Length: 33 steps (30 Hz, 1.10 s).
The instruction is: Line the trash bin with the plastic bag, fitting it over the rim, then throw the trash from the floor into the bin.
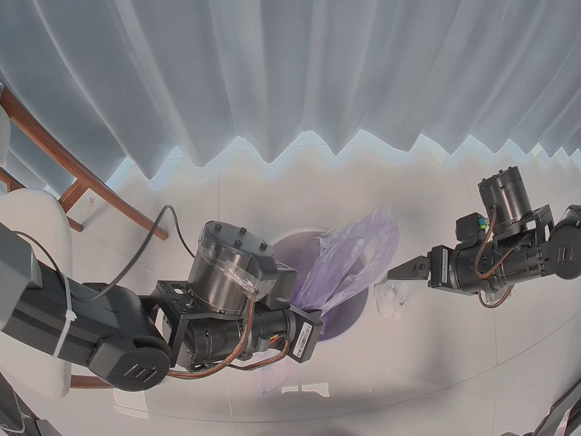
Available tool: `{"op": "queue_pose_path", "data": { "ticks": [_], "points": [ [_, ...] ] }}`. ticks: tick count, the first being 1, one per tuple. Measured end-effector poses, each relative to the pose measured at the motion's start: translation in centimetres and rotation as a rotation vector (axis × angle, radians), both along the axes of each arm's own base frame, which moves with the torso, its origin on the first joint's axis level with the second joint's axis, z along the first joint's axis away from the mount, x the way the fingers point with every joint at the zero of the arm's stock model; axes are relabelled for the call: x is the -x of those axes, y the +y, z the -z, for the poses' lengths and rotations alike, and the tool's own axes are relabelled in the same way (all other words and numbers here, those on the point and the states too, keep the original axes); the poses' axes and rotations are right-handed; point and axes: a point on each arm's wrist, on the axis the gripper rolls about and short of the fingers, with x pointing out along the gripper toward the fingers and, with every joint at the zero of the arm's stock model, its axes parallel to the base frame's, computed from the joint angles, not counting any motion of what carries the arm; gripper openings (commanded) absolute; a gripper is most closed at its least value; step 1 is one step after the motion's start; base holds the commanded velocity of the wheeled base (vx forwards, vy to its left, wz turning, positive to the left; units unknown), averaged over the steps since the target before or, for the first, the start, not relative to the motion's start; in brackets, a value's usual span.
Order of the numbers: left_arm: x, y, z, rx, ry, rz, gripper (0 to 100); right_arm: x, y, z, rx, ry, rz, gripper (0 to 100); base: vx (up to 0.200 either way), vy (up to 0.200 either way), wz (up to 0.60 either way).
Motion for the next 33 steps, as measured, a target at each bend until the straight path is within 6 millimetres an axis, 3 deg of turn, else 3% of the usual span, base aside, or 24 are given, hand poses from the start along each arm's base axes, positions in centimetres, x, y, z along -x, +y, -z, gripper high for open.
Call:
{"op": "queue_pose_path", "data": {
  "ticks": [6, 15, 28, 29, 33],
  "points": [
    [0.0, 0.0, 0.0, 0.000, 0.001, 0.000, 0, -1.3, 0.9, 0.1, -0.016, 0.012, 0.024, 100, 0.000, 0.000, 0.00],
    [0.1, 0.0, 0.1, -0.002, 0.002, 0.000, 0, -2.2, 1.6, -2.3, -0.099, -0.030, 0.063, 100, 0.000, 0.000, 0.00],
    [-0.1, 0.1, 0.0, 0.001, 0.004, -0.009, 0, -3.0, 2.1, 0.2, -0.058, 0.035, 0.063, 100, 0.000, 0.000, 0.00],
    [-0.1, 0.2, 0.0, 0.002, 0.003, -0.009, 0, -3.2, 2.1, 0.3, -0.056, 0.039, 0.064, 0, 0.000, 0.000, 0.00],
    [-0.1, 0.2, 0.0, 0.004, 0.003, -0.010, 0, -3.7, 2.4, 1.1, -0.047, 0.061, 0.067, 0, 0.000, 0.000, 0.00]
  ]
}}
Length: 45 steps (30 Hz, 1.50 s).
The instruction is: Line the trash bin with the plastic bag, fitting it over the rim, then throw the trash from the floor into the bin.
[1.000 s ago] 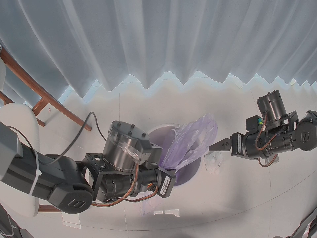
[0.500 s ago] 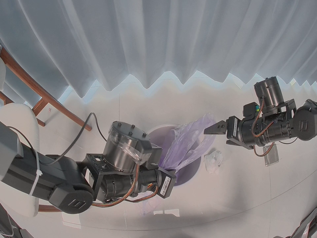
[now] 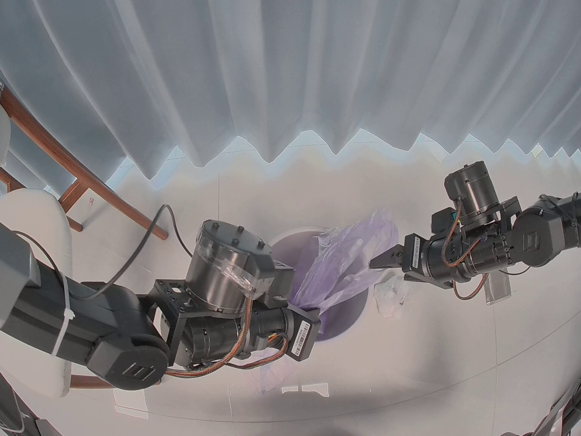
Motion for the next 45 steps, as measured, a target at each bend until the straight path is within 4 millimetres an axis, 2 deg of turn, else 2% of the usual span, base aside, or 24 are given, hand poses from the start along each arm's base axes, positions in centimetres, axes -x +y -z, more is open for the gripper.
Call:
{"op": "queue_pose_path", "data": {
  "ticks": [4, 5, 16, 23, 29, 32, 36, 45],
  "points": [
    [0.0, 0.0, 0.0, 0.002, -0.001, 0.001, 0, -0.2, 0.6, 0.3, 0.000, 0.009, -0.011, 0, 0.000, 0.000, 0.00],
    [0.0, 0.0, 0.0, 0.004, -0.001, 0.003, 100, -0.2, 0.7, 0.3, 0.000, 0.009, -0.011, 0, 0.000, 0.000, 0.00],
    [0.4, 0.2, -1.0, 0.120, 0.012, -0.034, 100, -0.1, 0.6, 0.0, -0.002, -0.003, -0.012, 0, 0.000, 0.000, 0.00],
    [1.2, 2.3, -1.0, 0.147, 0.058, -0.101, 100, 0.0, 0.4, -0.2, -0.002, -0.006, -0.009, 0, 0.000, 0.000, 0.00],
    [0.9, 6.1, 1.1, 0.098, 0.103, -0.202, 100, 0.2, 0.3, -0.3, -0.004, -0.008, -0.010, 0, 0.000, 0.000, 0.00],
    [0.6, 7.1, 1.9, 0.113, 0.102, -0.222, 100, 0.4, 0.3, -0.4, -0.006, -0.010, -0.012, 0, 0.000, 0.000, 0.00],
    [-0.2, 7.5, 2.6, 0.155, 0.070, -0.230, 100, 0.5, 0.3, -0.5, -0.008, -0.012, -0.012, 0, 0.000, 0.000, 0.00],
    [-3.0, 6.7, 4.2, 0.298, -0.089, -0.228, 100, 0.9, 0.1, -0.8, -0.013, -0.018, -0.011, 0, 0.000, 0.000, 0.00]
  ]
}}
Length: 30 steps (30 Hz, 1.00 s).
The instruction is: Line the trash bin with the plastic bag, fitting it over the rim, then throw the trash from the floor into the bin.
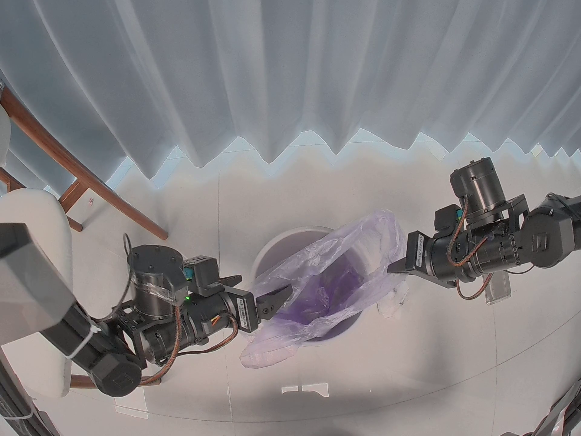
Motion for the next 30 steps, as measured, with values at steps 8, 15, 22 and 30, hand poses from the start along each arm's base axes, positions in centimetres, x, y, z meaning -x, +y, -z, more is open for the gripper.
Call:
{"op": "queue_pose_path", "data": {
  "ticks": [8, 15, 22, 30],
  "points": [
    [-0.6, 1.1, 3.5, -0.004, -0.048, 0.032, 100, 0.2, -0.2, -0.2, -0.003, -0.004, 0.003, 0, 0.000, 0.000, 0.00],
    [-0.1, 2.9, 5.1, -0.044, 0.014, -0.002, 100, 0.3, -0.3, -0.2, -0.005, -0.005, 0.004, 0, 0.000, 0.000, 0.00],
    [-0.3, 3.8, 4.9, -0.024, -0.021, -0.038, 100, 0.3, -0.3, -0.4, -0.006, -0.009, 0.002, 0, 0.000, 0.000, 0.00],
    [0.6, 4.3, 4.2, 0.001, -0.003, -0.045, 100, 0.3, -0.6, -1.5, -0.038, -0.041, -0.004, 0, 0.000, 0.000, 0.00]
  ]
}}
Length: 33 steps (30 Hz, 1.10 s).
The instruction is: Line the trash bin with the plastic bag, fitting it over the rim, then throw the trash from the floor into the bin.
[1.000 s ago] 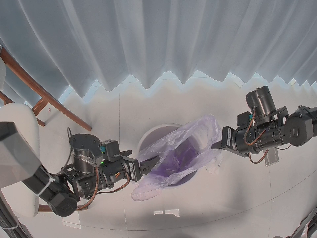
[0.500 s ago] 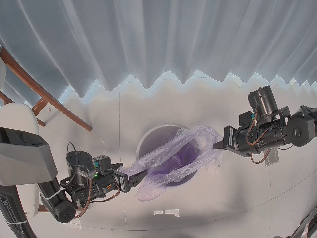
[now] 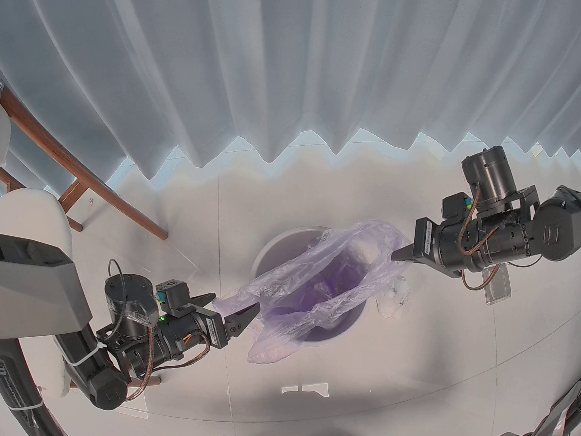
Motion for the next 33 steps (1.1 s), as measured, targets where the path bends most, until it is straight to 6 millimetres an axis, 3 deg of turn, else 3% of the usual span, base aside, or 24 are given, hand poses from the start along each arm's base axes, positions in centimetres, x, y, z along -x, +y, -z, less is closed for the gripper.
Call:
{"op": "queue_pose_path", "data": {
  "ticks": [6, 20, 21, 33],
  "points": [
    [0.0, -0.8, -1.4, 0.051, 0.095, -0.004, 100, -0.3, -0.3, -1.9, -0.048, -0.055, -0.019, 0, 0.000, 0.000, 0.00],
    [-4.6, -3.5, -7.4, 0.117, 0.180, -0.016, 100, -1.8, -1.7, -3.5, -0.062, -0.149, -0.116, 0, 0.000, 0.000, 0.00],
    [-4.8, -3.5, -7.5, 0.120, 0.175, -0.017, 0, -1.9, -1.8, -3.5, -0.062, -0.151, -0.115, 0, 0.000, 0.000, 0.00],
    [-5.7, -4.1, -8.9, 0.157, 0.126, -0.008, 0, -2.7, -3.4, -3.9, -0.080, -0.163, -0.089, 0, 0.000, 0.000, 0.00]
  ]
}}
